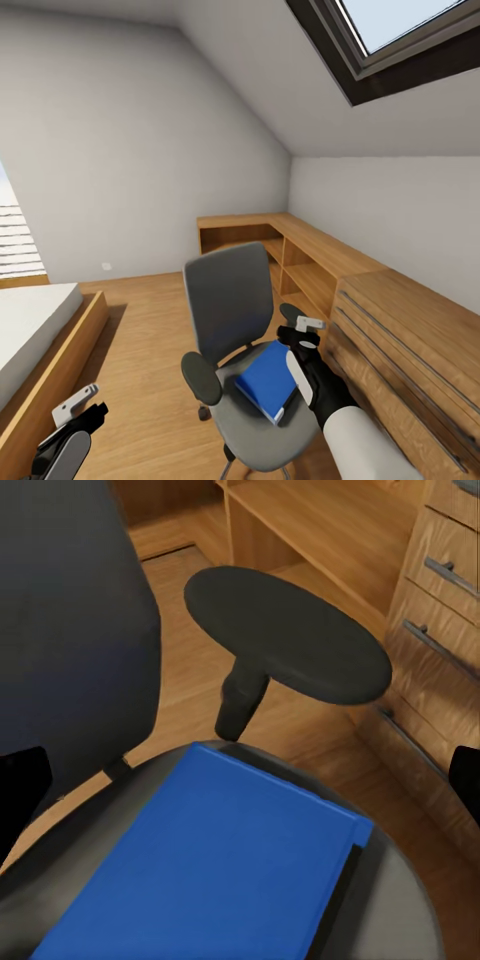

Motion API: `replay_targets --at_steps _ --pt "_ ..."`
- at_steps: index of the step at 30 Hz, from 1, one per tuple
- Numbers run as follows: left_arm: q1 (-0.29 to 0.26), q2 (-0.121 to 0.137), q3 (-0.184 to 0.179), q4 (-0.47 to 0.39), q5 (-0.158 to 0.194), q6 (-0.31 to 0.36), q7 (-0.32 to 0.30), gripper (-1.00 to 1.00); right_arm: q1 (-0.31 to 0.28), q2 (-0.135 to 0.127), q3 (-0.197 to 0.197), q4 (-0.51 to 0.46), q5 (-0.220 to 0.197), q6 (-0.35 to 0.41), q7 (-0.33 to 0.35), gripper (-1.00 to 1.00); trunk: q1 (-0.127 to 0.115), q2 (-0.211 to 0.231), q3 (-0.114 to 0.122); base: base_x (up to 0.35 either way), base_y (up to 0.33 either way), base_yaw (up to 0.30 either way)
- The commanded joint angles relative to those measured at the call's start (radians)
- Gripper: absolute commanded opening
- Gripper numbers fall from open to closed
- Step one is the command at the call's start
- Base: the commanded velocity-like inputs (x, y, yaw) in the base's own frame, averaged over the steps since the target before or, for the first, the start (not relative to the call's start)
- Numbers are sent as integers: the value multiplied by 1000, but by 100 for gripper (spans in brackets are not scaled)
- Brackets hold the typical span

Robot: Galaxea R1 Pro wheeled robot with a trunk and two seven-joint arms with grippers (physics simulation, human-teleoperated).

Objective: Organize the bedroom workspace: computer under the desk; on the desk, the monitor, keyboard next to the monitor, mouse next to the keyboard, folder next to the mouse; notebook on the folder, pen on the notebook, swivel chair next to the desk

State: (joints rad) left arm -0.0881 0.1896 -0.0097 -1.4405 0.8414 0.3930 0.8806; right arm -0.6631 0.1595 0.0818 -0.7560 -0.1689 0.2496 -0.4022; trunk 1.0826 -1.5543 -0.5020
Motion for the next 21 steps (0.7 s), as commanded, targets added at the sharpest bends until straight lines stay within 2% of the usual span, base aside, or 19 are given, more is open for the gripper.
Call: replay_targets --at_steps 1,6,9,12,15,17,21 --pt "-1 1 -1 0 6 4 6 100 0 -7 4 -1 -8 3 -5 100 4 -8 -4 0 0 0" --pt "-1 2 -1 -2 7 3 6 100 -4 -30 4 26 -8 -1 27 100 23 -43 -20 0 0 0" --pt "-1 2 -1 -5 7 3 7 100 -30 -45 3 87 -9 -4 48 100 35 -64 -29 0 0 0" --pt "-1 1 -1 -9 7 3 7 100 -120 -57 3 204 -9 -17 69 100 46 -85 -39 0 0 0" --pt "-1 1 -1 -12 7 3 8 100 -205 -74 1 349 -14 -66 95 100 58 -106 -48 0 0 0" --pt "-1 0 -1 -17 7 3 8 100 -234 -88 0 418 -17 -93 121 100 65 -120 -54 0 0 0" --pt "-1 -1 -2 -39 7 3 8 100 -255 -98 -4 476 -20 -113 175 100 81 -148 -67 0 0 0"
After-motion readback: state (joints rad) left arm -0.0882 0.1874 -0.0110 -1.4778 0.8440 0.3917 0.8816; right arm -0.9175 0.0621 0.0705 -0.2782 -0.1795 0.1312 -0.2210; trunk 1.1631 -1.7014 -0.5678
